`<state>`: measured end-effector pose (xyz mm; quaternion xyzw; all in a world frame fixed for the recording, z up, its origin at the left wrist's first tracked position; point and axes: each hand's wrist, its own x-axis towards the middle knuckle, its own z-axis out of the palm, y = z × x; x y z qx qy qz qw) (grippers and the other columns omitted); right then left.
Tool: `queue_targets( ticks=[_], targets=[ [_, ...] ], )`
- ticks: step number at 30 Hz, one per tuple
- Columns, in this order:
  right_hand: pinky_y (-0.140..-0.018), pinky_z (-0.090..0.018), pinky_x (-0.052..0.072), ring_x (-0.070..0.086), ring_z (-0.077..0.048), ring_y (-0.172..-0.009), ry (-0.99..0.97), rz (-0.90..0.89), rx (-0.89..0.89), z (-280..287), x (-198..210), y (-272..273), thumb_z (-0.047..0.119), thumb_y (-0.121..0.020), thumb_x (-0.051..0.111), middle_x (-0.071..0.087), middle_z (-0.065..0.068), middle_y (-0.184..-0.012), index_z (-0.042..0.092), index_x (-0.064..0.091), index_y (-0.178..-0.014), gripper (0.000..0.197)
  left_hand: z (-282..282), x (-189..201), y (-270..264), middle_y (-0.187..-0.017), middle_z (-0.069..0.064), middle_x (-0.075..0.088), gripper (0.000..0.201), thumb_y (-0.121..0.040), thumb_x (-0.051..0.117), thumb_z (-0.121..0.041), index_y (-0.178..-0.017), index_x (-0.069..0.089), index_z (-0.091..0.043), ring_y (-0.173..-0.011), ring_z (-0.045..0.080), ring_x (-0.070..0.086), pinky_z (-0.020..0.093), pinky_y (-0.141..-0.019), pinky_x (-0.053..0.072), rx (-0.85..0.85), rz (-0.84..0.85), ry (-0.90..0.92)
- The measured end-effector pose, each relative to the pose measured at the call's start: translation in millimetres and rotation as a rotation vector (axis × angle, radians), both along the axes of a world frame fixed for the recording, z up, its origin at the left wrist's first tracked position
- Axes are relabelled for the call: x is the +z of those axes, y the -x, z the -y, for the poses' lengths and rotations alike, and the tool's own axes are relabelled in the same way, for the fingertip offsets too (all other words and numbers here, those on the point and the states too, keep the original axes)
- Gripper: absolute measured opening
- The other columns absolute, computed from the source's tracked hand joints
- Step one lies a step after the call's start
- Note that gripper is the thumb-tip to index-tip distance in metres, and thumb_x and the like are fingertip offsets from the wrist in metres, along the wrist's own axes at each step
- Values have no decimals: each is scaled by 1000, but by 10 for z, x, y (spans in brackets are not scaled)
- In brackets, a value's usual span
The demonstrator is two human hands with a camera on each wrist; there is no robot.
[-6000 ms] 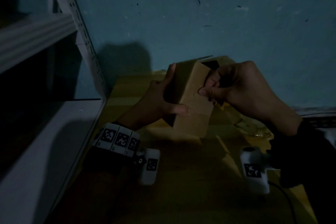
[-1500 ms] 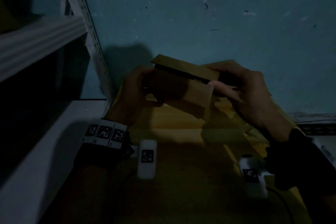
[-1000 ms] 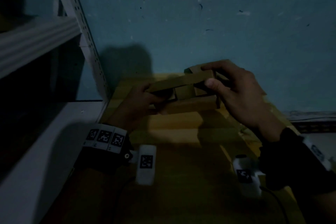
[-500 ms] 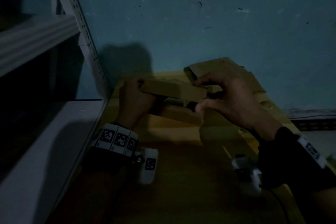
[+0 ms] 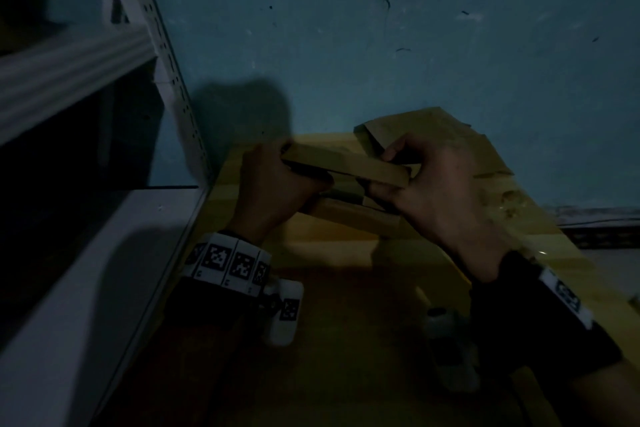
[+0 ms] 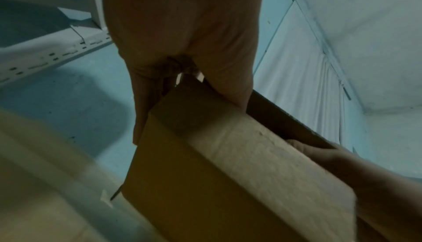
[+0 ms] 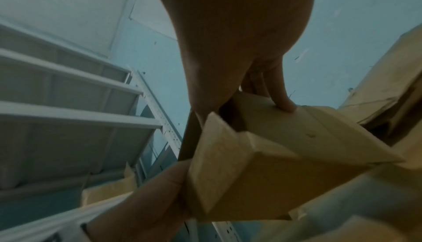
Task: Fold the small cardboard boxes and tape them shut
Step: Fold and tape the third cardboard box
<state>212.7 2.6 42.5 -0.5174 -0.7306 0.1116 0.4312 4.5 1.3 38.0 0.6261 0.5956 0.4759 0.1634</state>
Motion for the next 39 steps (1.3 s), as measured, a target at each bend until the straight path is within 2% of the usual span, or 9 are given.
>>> queue_targets(
  ticks=[4,9,13,17,22,25,28,34,39],
  targets=[
    [-59,-42,58,69,-13,-65,62,-34,3,20,-5,-3,40,-69,88,72,0,-84,20,65,-88,36,-8,10,26,-72,-6,68,32,-56,85,-37,-79,71,-19,-68,8,65,31,-58,54,-9,-72,33],
    [-60,-40,58,69,-14,-73,131,-62,20,33,69,-74,32,-69,83,71,1,-85,18,66,-85,27,34,49,-5,-74,0,73,26,-59,88,-20,-80,74,-12,-68,12,70,36,-60,60,-71,-16,84],
    [-48,-45,56,68,-25,-55,199,-128,55,14,83,-93,18,-73,81,70,-5,-72,17,65,-84,20,50,93,44,-81,16,73,32,-64,78,-27,-82,73,-2,-73,25,71,45,-64,61,-158,42,122],
    [-43,-37,51,65,-27,-49,220,-160,120,-13,110,-211,6,-76,77,69,-10,-68,11,67,-89,18,96,154,52,-91,23,71,12,-85,64,1,-94,70,7,-68,14,69,24,-55,57,-239,153,192],
    [-53,-41,57,68,-31,-59,186,-200,228,-46,85,-298,20,-69,73,71,-8,-77,11,73,-94,26,91,153,55,-90,24,69,14,-86,59,6,-95,70,5,-62,6,66,17,-51,51,-258,201,194],
    [-79,-36,59,70,-20,-93,189,-211,299,-78,65,-366,35,-64,64,74,-3,-103,15,76,-103,45,87,158,109,-97,32,67,16,-86,59,7,-96,70,8,-67,14,66,20,-53,54,-243,207,181],
    [-88,-48,57,67,-22,-109,182,-242,381,-87,71,-423,34,-64,58,73,-3,-113,17,76,-109,51,110,207,178,-95,31,68,13,-83,63,0,-93,72,4,-70,19,68,23,-56,56,-251,242,158],
    [-89,-54,56,69,-29,-107,126,-296,464,-116,34,-405,25,-71,54,74,-11,-112,8,75,-113,50,125,287,240,-87,25,71,26,-81,69,-21,-91,74,3,-79,31,71,28,-66,59,-253,274,92],
    [-77,-28,54,71,-14,-88,155,-575,538,-107,36,-350,21,-80,48,77,6,-90,32,81,-86,35,144,343,240,-109,1,73,47,-80,67,-36,-122,65,-16,-98,12,71,27,-80,58,-313,352,28]
  ],
)
